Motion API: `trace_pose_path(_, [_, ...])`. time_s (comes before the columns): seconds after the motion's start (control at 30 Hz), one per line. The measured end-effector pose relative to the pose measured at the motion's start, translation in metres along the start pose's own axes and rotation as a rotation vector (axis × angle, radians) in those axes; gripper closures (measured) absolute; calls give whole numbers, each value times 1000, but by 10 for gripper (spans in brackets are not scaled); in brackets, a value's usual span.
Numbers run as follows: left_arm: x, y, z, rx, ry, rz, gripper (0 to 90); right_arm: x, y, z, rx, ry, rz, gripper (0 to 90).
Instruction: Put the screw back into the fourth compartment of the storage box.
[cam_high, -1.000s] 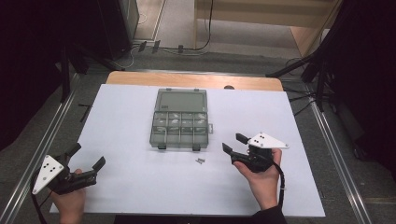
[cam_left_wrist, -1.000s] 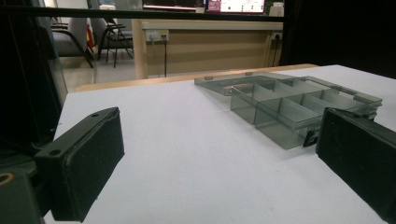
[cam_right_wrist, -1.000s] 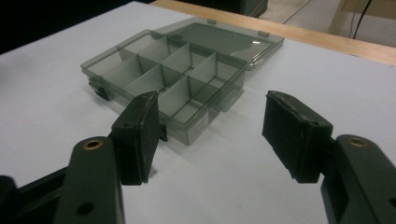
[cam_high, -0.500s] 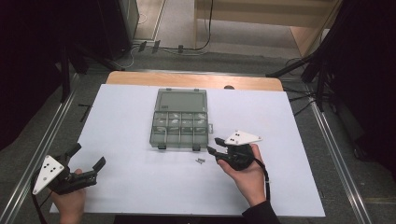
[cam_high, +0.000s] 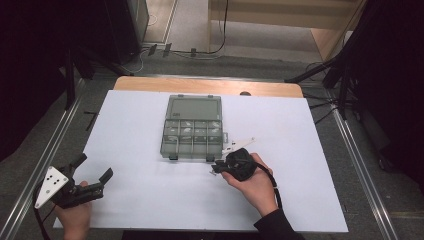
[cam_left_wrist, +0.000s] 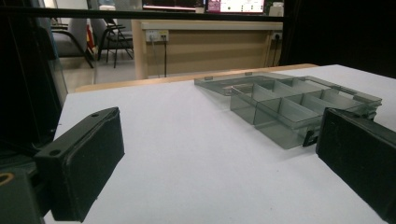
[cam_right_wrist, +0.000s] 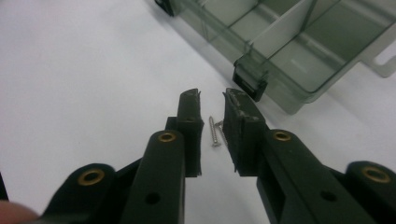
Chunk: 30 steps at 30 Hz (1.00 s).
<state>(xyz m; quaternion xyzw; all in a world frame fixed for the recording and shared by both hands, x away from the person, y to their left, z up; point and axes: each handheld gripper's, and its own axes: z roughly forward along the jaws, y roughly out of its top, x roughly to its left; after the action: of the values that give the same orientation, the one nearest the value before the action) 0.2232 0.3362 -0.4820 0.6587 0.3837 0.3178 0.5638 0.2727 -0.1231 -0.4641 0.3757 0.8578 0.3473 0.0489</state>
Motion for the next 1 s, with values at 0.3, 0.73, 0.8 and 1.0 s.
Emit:
trace_pose_path(0.3, [0, 0, 0, -2, 0, -2, 11, 1, 7, 22, 136, -11, -30, 824])
trace_pose_path(0.73, [1, 0, 0, -2, -2, -3, 12, 2, 8, 39, 219, -42, -76, 842])
trace_pose_path(0.8, [1, 0, 0, -2, -2, -3, 12, 3, 7, 40, 226, -42, -83, 846])
trace_pose_path(1.0, [0, 0, 0, -1, -3, -3, 11, 6, 7, 41, 233, -58, -108, 866])
